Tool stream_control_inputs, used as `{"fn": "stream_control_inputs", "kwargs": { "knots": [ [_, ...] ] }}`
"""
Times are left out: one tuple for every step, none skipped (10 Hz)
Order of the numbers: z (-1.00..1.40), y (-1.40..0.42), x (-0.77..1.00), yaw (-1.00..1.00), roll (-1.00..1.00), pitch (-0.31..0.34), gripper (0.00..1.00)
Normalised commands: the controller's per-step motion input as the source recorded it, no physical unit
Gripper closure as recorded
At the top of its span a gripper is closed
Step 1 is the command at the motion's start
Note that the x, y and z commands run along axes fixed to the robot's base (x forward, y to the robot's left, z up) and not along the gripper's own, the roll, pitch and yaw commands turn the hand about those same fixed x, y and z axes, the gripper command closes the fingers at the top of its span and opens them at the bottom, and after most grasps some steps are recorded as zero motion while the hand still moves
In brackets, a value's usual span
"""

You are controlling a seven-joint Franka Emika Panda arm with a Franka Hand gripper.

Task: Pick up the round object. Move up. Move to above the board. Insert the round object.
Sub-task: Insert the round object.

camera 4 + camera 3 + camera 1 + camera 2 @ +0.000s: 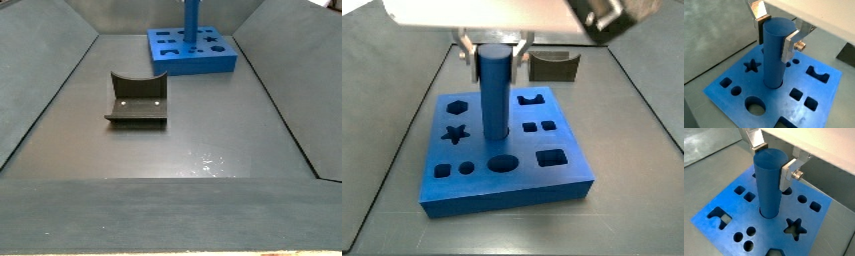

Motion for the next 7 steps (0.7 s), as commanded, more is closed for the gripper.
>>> {"fn": "stream_control_inputs", "kwargs": {
  "knots": [
    [-1.0,-0.16,0.09,-0.02,0.04,0.0,1.0],
    [-1.0,-0.1,0.09,-0.08,0.04,0.006,1.0],
    [-1.0,-0.06,0.08,-0.17,0.0,0.057,1.0],
    [-1.0,-0.04,0.09,-0.2,0.0,0.069,1.0],
    [-1.0,-0.04,0.1,-0.21,0.0,0.06,1.0],
    [-1.0,-0.07,0.21,-0.18,0.0,0.02,1.0],
    [-1.0,-0.09,0.32,-0.17,0.0,0.037,1.0]
  ]
}}
